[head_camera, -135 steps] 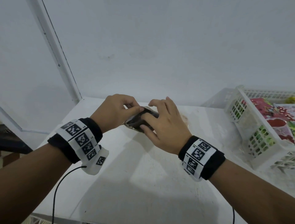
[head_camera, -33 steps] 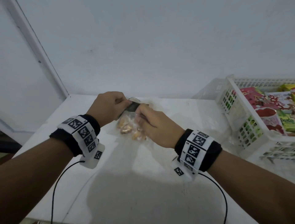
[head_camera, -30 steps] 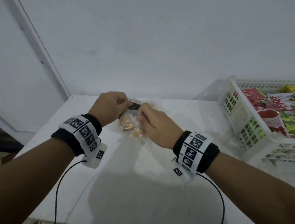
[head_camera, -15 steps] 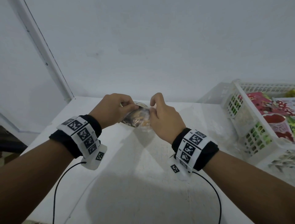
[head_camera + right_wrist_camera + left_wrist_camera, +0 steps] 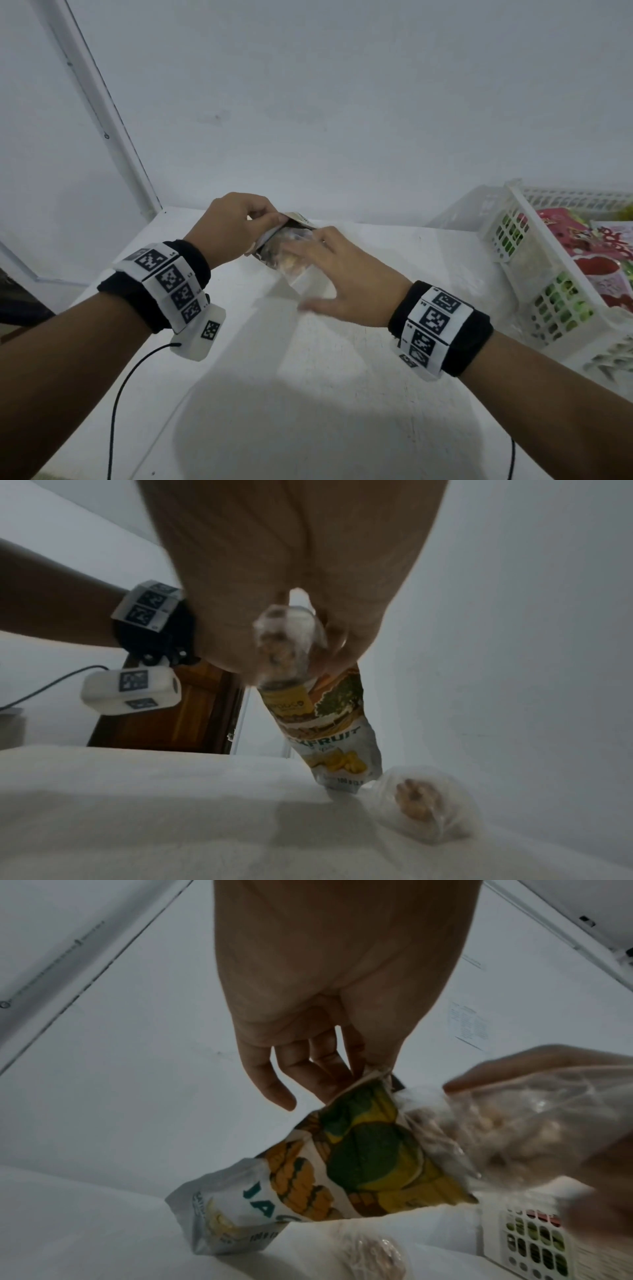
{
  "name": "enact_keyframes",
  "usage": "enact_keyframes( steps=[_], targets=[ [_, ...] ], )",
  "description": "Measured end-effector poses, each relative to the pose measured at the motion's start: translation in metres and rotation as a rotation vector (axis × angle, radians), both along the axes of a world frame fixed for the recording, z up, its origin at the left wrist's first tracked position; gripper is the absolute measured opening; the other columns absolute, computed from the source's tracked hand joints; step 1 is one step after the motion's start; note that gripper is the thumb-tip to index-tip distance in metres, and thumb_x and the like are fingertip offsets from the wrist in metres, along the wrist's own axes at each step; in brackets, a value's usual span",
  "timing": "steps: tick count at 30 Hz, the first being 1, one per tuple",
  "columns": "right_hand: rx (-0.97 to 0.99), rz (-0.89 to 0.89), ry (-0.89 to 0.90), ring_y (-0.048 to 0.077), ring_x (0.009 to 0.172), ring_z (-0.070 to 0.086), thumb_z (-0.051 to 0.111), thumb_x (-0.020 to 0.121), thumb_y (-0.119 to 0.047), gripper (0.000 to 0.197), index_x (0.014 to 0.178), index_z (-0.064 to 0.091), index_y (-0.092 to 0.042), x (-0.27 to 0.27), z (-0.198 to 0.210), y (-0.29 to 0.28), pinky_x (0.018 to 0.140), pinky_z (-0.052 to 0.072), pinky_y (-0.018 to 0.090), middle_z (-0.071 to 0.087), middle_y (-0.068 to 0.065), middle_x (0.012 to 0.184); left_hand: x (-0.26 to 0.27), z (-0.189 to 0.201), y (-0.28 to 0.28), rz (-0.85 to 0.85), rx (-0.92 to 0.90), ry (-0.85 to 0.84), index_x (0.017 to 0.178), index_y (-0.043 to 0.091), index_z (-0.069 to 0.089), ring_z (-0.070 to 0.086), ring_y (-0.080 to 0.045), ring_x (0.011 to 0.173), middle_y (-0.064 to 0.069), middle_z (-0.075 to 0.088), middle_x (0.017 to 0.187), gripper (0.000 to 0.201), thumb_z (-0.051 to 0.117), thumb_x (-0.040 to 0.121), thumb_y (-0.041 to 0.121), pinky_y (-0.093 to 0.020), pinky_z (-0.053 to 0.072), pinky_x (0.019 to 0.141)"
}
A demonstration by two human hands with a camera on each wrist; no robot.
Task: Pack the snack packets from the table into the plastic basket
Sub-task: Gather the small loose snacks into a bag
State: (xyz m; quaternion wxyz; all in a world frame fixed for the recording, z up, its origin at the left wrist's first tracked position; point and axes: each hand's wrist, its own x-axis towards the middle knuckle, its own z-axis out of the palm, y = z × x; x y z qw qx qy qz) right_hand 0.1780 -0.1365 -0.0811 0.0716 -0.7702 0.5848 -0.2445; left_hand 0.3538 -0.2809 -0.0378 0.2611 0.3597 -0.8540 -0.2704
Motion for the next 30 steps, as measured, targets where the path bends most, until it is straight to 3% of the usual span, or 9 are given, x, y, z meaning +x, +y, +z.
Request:
enact_keyframes(
  steps=[1, 3, 6, 11, 15, 17, 22, 24, 30],
  targets=[
    [-0.098, -0.026, 0.064, 0.023, 0.11, 0.052, 0.073, 0.09, -0.032, 0.064, 0.148, 0.046, -0.03, -0.001, -0.002, -0.003, 0.093, 0.051, 0.041, 0.048, 0.006, 0.126, 0.001, 0.0, 0.0, -0.016, 0.013, -0.002, 0.08, 0.016, 0.074, 0.047, -0.004, 0.043, 0.002, 0.063, 0.066, 0.023, 0.068, 0.096, 0.031, -0.01, 0.034, 0.046],
    [-0.289, -0.14, 0.188, 0.026, 0.098, 0.052, 0.061, 0.093, -0.031, 0.043, 0.136, 0.06, -0.03, -0.002, -0.004, -0.007, 0.082, 0.052, 0.046, 0.055, 0.006, 0.114, 0.001, 0.0, 0.002, -0.051, 0.028, -0.004, 0.079, 0.013, 0.074, 0.046, -0.005, 0.042, 0.003, 0.062, 0.063, 0.025, 0.068, 0.097, 0.03, -0.01, 0.034, 0.045],
    [-0.463, -0.277, 0.266, 0.031, 0.108, 0.045, 0.074, 0.085, -0.036, 0.032, 0.117, 0.072, -0.034, 0.004, -0.011, -0.016, 0.09, 0.046, 0.044, 0.056, 0.009, 0.124, 0.001, 0.004, 0.004, -0.103, 0.015, -0.02, 0.075, 0.016, 0.071, 0.05, -0.003, 0.05, 0.014, 0.06, 0.059, 0.028, 0.066, 0.098, 0.031, -0.01, 0.036, 0.05],
    [-0.459, -0.337, 0.345, 0.039, 0.111, 0.045, 0.077, 0.081, -0.032, 0.013, 0.094, 0.078, -0.03, 0.017, -0.017, -0.031, 0.1, 0.038, 0.049, 0.056, 0.012, 0.13, 0.005, 0.007, 0.007, -0.219, -0.011, -0.065, 0.075, 0.014, 0.07, 0.058, -0.006, 0.062, 0.003, 0.067, 0.071, 0.03, 0.064, 0.098, 0.033, -0.012, 0.043, 0.058],
    [-0.422, -0.304, 0.309, 0.036, 0.116, 0.039, 0.076, 0.081, -0.038, 0.025, 0.104, 0.076, -0.029, 0.026, -0.014, -0.034, 0.106, 0.037, 0.057, 0.051, 0.014, 0.136, 0.011, 0.005, -0.002, -0.228, 0.016, -0.051, 0.079, 0.012, 0.071, 0.059, -0.005, 0.066, 0.001, 0.069, 0.074, 0.03, 0.064, 0.098, 0.034, -0.011, 0.041, 0.061],
    [-0.461, -0.27, 0.248, 0.034, 0.116, 0.038, 0.075, 0.082, -0.04, 0.029, 0.108, 0.074, -0.027, 0.027, -0.01, -0.029, 0.107, 0.037, 0.052, 0.051, 0.013, 0.132, 0.016, 0.006, -0.01, -0.216, 0.009, -0.042, 0.079, 0.015, 0.072, 0.06, -0.003, 0.071, 0.005, 0.069, 0.075, 0.029, 0.065, 0.098, 0.035, -0.011, 0.04, 0.064],
    [-0.538, -0.293, 0.255, 0.035, 0.113, 0.043, 0.073, 0.088, -0.031, 0.006, 0.088, 0.079, -0.028, 0.027, -0.006, -0.03, 0.101, 0.039, 0.045, 0.055, 0.009, 0.128, 0.021, 0.008, -0.017, -0.254, 0.018, -0.019, 0.079, 0.016, 0.073, 0.059, -0.001, 0.072, 0.009, 0.068, 0.074, 0.028, 0.067, 0.097, 0.035, -0.013, 0.04, 0.069],
    [-0.522, -0.314, 0.29, 0.037, 0.113, 0.045, 0.077, 0.085, -0.027, 0.005, 0.081, 0.079, -0.028, 0.031, -0.006, -0.038, 0.101, 0.039, 0.051, 0.057, 0.009, 0.128, 0.021, 0.007, -0.016, -0.311, 0.07, -0.001, 0.082, 0.015, 0.074, 0.063, -0.008, 0.078, 0.004, 0.07, 0.078, 0.026, 0.066, 0.098, 0.034, -0.022, 0.047, 0.076],
    [-0.406, -0.377, 0.352, 0.037, 0.118, 0.043, 0.074, 0.074, -0.02, 0.008, 0.069, 0.078, -0.025, 0.047, -0.006, -0.055, 0.113, 0.027, 0.064, 0.059, 0.009, 0.127, 0.026, 0.008, -0.022, -0.381, 0.16, 0.054, 0.084, 0.008, 0.072, 0.067, -0.035, 0.08, -0.015, 0.071, 0.081, 0.027, 0.065, 0.098, 0.029, -0.038, 0.056, 0.074]
  ],
)
